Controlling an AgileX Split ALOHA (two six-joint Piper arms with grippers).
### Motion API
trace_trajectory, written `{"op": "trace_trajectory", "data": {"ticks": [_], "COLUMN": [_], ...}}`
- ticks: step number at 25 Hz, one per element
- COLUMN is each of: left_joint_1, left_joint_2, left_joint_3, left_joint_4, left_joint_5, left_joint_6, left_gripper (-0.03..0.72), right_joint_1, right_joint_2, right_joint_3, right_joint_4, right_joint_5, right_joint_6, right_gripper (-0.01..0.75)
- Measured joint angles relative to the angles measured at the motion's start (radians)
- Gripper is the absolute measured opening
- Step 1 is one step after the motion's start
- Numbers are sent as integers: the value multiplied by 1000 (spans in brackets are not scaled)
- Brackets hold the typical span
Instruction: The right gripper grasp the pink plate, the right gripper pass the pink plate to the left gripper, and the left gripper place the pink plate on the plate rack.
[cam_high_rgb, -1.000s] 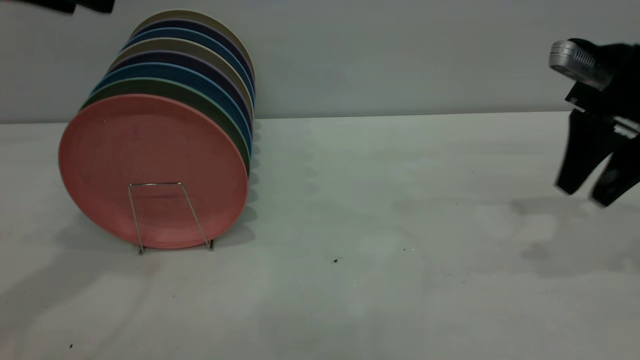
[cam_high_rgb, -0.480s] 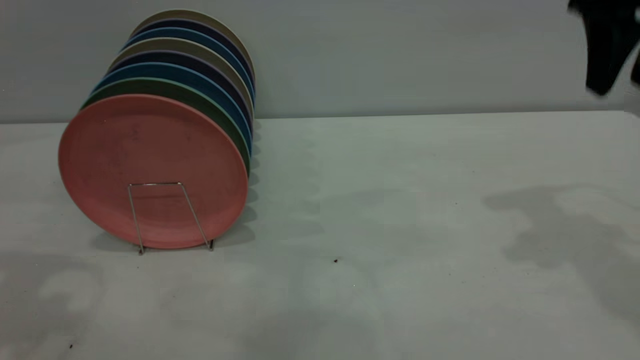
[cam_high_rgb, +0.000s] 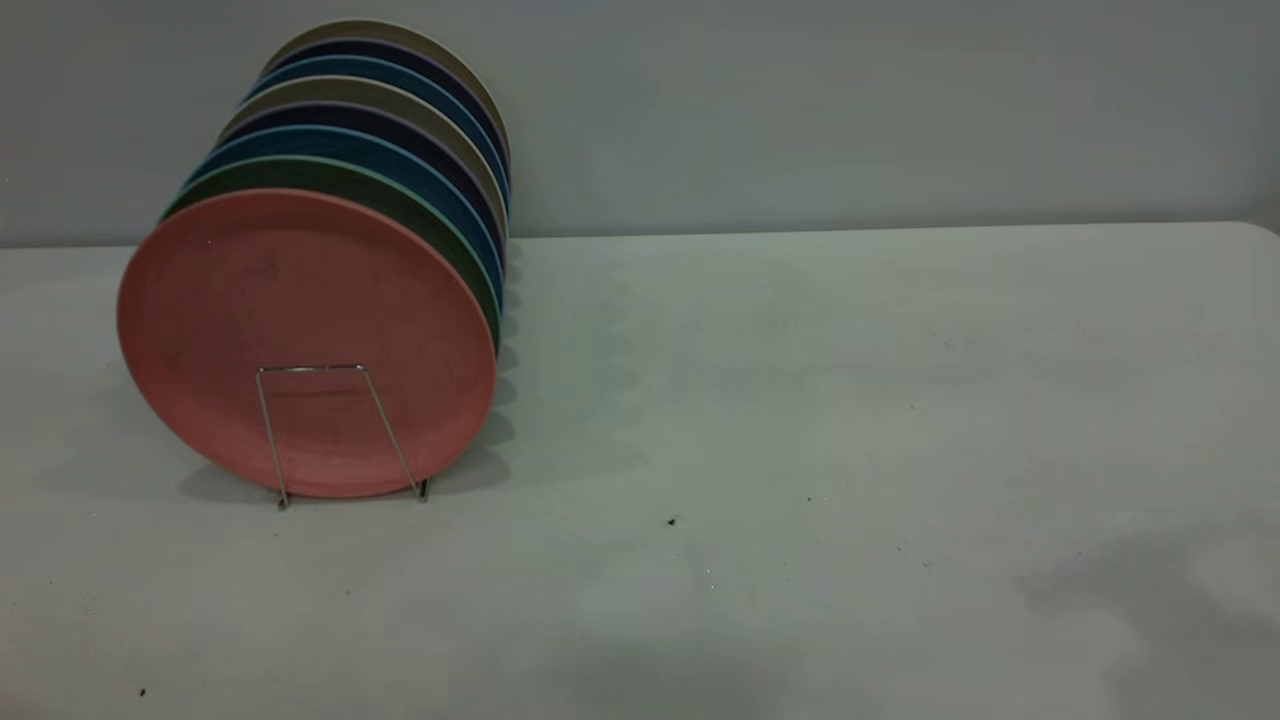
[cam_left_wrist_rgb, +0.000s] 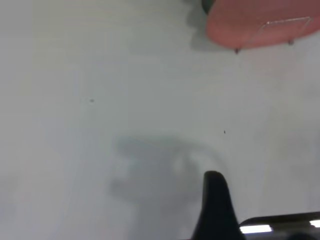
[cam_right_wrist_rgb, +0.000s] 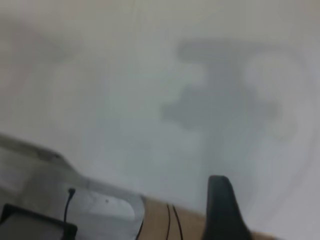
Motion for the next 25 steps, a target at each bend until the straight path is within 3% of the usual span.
{"op": "trace_trajectory", "data": {"ticks": [12,25], "left_joint_1": [0,0], "left_joint_2": [-552,-806], "left_joint_3": [326,503], "left_joint_4": [5,8], "left_joint_5": [43,84], "left_joint_6": [-20,-24], "left_gripper": [545,545], "right_joint_1": [0,0], "right_joint_2": [-596,-988], "right_joint_3": [388,643], "right_joint_4": [-14,-25], "right_joint_5": [13,-33], "right_joint_6": [-61,-84], "right_gripper": [478,478]}}
